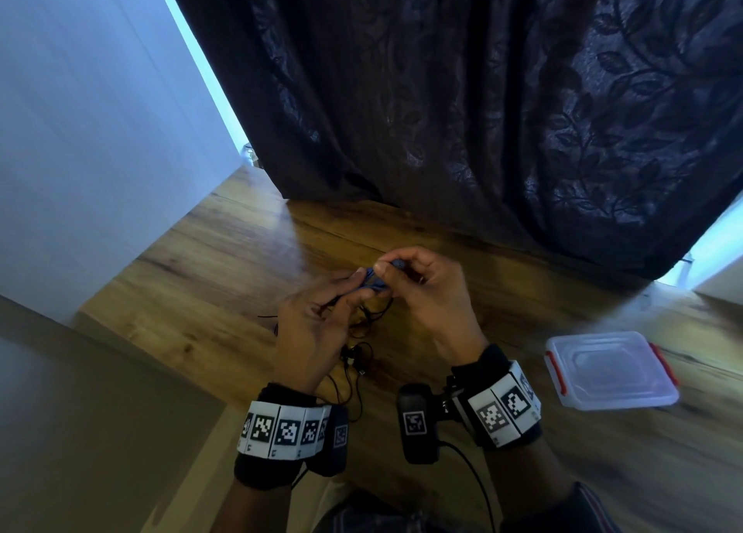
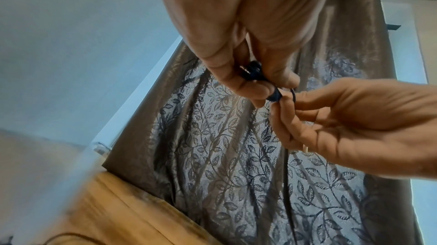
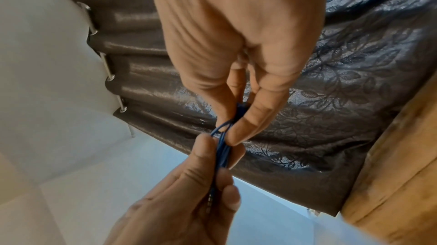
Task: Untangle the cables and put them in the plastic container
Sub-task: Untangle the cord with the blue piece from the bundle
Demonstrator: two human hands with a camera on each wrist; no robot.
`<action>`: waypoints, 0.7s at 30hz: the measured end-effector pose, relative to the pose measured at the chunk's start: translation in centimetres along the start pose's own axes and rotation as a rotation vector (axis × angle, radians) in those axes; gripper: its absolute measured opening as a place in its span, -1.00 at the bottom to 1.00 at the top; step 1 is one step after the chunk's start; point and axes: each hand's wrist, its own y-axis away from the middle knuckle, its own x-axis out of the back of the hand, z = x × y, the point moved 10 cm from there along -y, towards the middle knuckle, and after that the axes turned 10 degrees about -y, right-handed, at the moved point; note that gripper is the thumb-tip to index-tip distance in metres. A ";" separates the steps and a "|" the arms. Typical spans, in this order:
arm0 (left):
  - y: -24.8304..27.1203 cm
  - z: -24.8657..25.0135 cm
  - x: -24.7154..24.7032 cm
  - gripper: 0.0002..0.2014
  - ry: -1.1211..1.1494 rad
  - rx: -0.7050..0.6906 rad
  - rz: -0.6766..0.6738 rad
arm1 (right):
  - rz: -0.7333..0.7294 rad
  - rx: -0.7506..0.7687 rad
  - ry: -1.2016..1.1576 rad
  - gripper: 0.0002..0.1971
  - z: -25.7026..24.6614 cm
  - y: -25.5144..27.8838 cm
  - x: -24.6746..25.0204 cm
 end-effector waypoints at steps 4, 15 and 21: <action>0.1 -0.8 0.0 -0.79 0.114 0.056 0.004 | -0.010 -0.049 -0.140 -0.90 0.1 0.2 -0.1; -0.1 -1.8 0.0 -0.82 0.168 0.149 0.011 | -0.032 -0.179 -0.191 -0.86 1.0 0.7 0.0; 0.0 -2.1 -0.1 -0.81 0.147 0.198 -0.015 | -0.102 -0.210 -0.089 -0.85 0.8 0.8 0.0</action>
